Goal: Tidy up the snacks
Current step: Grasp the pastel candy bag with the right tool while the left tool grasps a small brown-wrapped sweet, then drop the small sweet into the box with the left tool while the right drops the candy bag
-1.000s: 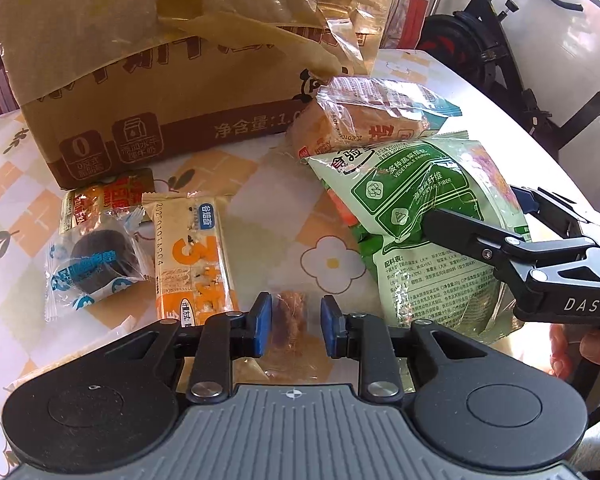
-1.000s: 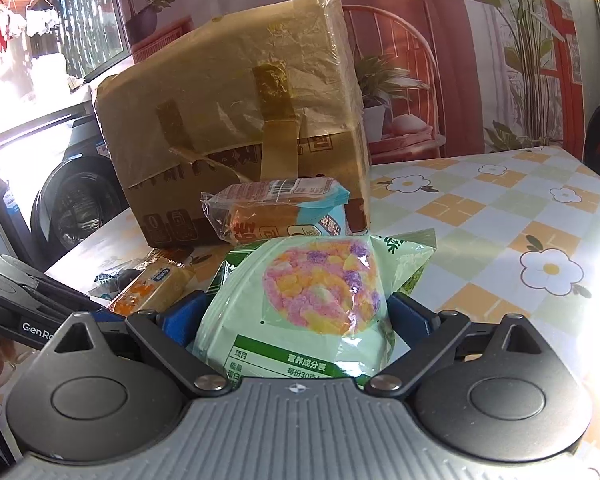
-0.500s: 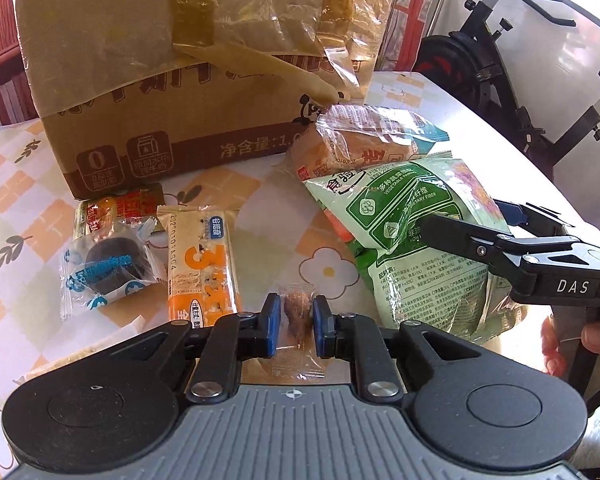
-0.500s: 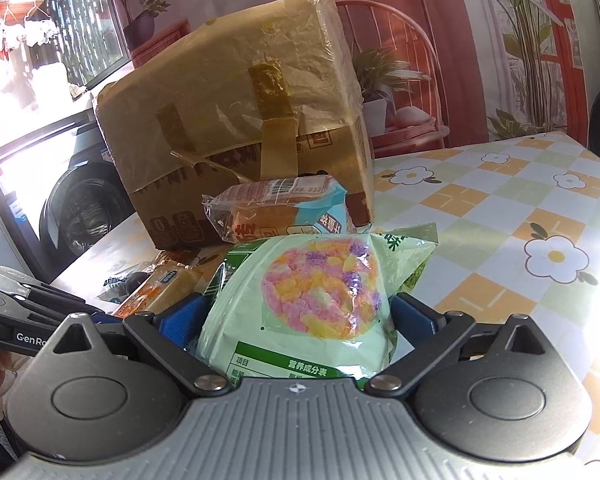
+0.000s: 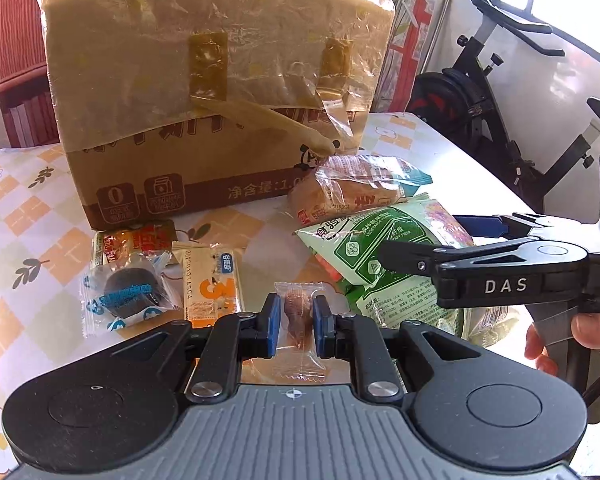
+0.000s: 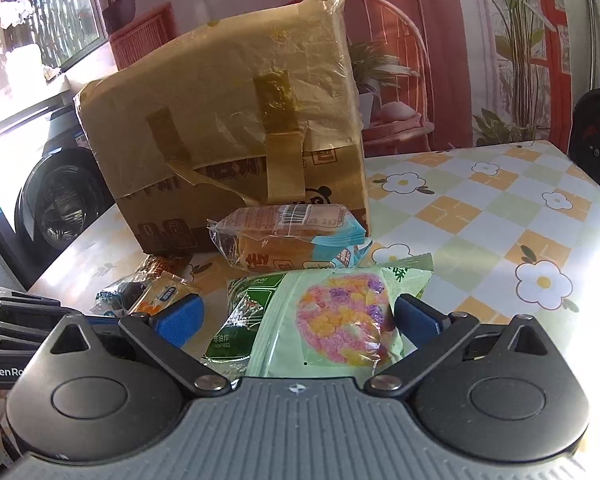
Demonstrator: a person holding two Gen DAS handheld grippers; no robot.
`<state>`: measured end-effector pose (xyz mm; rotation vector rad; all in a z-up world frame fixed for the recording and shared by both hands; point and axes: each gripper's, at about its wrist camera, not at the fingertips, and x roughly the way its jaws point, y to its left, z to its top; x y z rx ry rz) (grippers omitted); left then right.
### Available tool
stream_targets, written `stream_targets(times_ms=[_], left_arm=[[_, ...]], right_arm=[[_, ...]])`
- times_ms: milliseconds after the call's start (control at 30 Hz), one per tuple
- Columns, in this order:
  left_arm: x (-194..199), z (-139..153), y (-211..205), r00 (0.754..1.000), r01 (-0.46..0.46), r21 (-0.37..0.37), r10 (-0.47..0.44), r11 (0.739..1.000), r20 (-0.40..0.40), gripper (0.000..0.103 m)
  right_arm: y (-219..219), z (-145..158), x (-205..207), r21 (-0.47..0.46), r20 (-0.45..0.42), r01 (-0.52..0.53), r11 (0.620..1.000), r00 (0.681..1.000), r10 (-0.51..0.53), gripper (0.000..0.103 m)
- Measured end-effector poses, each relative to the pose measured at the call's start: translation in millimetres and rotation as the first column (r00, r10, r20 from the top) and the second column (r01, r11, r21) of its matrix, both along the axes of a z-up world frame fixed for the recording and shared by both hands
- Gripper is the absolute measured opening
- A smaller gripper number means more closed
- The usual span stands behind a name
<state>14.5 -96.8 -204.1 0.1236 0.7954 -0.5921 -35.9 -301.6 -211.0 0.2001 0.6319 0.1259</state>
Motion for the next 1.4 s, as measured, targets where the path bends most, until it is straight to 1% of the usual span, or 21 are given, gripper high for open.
stream_targets(times_ms=[33, 100, 233, 333, 367, 433, 500, 600, 800, 933, 1000, 1100, 1167, 1267, 1400], left_arm=[[-1, 1, 3, 1.0, -0.004, -0.007, 0.004, 1.0, 0.004, 0.018], [-2, 3, 8, 1.0, -0.012, -0.021, 0.012, 1.0, 0.008, 0.018], [-4, 5, 20, 0.999, -0.036, -0.057, 0.036, 0.998, 0.004, 0.018], [-4, 6, 27, 0.999, -0.048, -0.08, 0.048, 0.996, -0.001, 0.018], [-4, 6, 29, 0.999, -0.05, -0.088, 0.05, 0.995, -0.001, 0.018], [-6, 8, 32, 0.999, -0.051, -0.098, 0.052, 0.994, 0.004, 0.018], [-9, 12, 35, 0.998, -0.052, -0.104, 0.055, 0.993, 0.025, 0.018], [-12, 18, 41, 0.997, -0.052, -0.127, 0.058, 0.991, 0.049, 0.018], [-18, 31, 56, 0.994, -0.064, -0.165, 0.077, 0.984, 0.077, 0.018], [-16, 45, 67, 0.988, -0.083, -0.182, 0.105, 0.98, 0.113, 0.018], [-14, 55, 71, 0.984, -0.083, -0.191, 0.11, 0.978, 0.138, 0.018], [-10, 73, 77, 0.976, -0.082, -0.202, 0.12, 0.976, 0.18, 0.018], [-7, 84, 81, 0.971, -0.086, -0.219, 0.131, 0.972, 0.199, 0.018], [0, 111, 87, 0.957, -0.094, -0.253, 0.157, 0.963, 0.243, 0.018], [8, 140, 92, 0.939, -0.101, -0.288, 0.187, 0.952, 0.289, 0.018]], right_arm=[[4, -3, 5, -0.025, -0.033, 0.002, 1.0, 0.999, -0.003, 0.103], [7, -7, 9, -0.032, -0.065, 0.019, 0.999, 0.998, -0.021, 0.103], [14, -10, 10, -0.081, -0.109, 0.033, 0.996, 0.993, -0.042, 0.103], [12, -15, 10, -0.056, -0.169, 0.045, 0.997, 0.984, -0.054, 0.103], [11, -15, 8, -0.048, -0.175, 0.045, 0.998, 0.983, -0.052, 0.103], [10, -14, 3, -0.039, -0.168, 0.033, 0.999, 0.985, -0.039, 0.098], [9, -10, -2, -0.032, -0.154, 0.019, 0.999, 0.988, -0.024, 0.088], [8, -2, -10, 0.015, -0.149, 0.002, 1.0, 0.989, 0.001, 0.08], [11, 15, -25, 0.057, -0.133, -0.034, 0.998, 0.99, 0.041, 0.078], [12, 34, -31, 0.077, -0.09, -0.048, 0.996, 0.994, 0.055, 0.078], [11, 47, -33, 0.079, -0.049, -0.051, 0.996, 0.997, 0.055, 0.078], [6, 72, -32, 0.077, 0.03, -0.031, 0.997, 0.999, 0.028, 0.078], [1, 90, -28, 0.077, 0.09, -0.021, 0.997, 0.996, 0.014, 0.078], [-4, 117, -20, 0.055, 0.181, -0.013, 0.998, 0.983, 0.003, 0.079], [-11, 147, -2, 0.05, 0.261, -0.008, 0.999, 0.965, -0.005, 0.079]])
